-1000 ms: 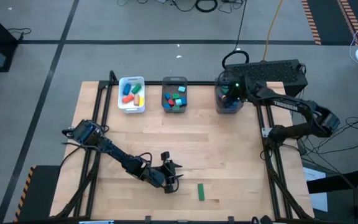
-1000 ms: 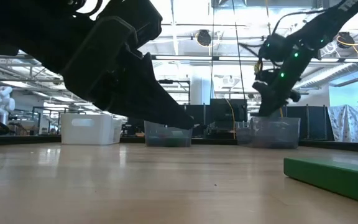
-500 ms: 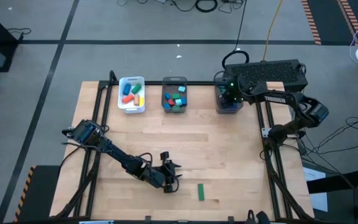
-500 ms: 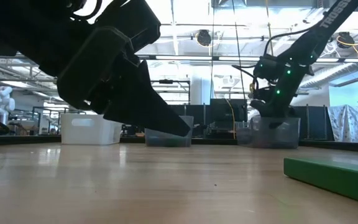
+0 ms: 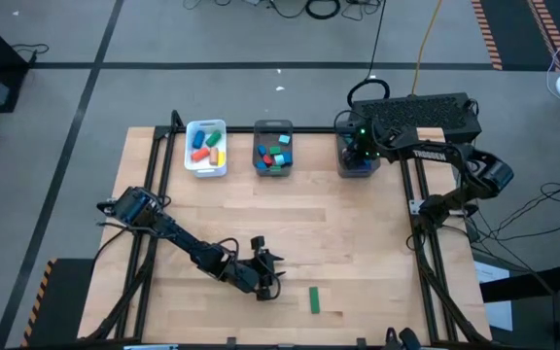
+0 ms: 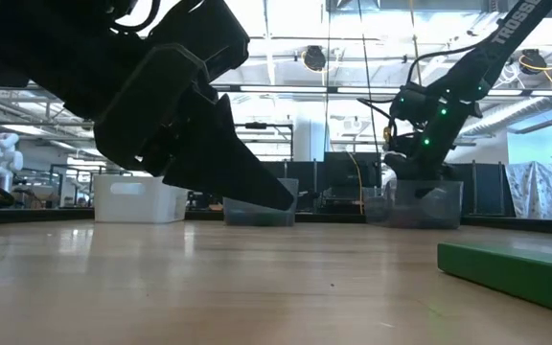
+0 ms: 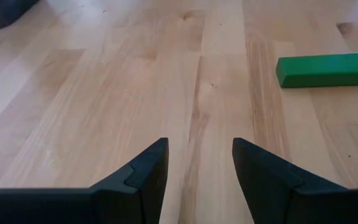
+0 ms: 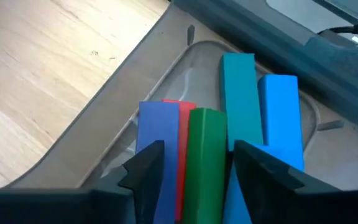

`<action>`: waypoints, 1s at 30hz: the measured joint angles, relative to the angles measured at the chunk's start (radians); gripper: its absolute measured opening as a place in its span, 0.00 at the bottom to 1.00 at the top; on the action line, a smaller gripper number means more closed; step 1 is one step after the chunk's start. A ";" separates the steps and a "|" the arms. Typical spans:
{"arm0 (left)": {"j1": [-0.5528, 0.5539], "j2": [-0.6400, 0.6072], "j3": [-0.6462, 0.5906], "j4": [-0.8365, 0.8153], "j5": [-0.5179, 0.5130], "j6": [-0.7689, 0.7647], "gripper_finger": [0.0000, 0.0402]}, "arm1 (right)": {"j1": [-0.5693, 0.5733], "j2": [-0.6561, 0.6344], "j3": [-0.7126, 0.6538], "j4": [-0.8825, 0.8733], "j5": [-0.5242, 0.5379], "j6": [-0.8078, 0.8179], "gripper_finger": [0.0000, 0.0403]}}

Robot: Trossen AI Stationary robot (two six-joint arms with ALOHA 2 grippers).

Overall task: Sort blocks by size
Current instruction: Put the green rectangular block into the right black bin

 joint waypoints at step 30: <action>0.011 0.000 0.000 0.002 -0.004 -0.025 0.45 | 0.256 -0.426 0.000 -0.077 -0.067 -0.088 0.43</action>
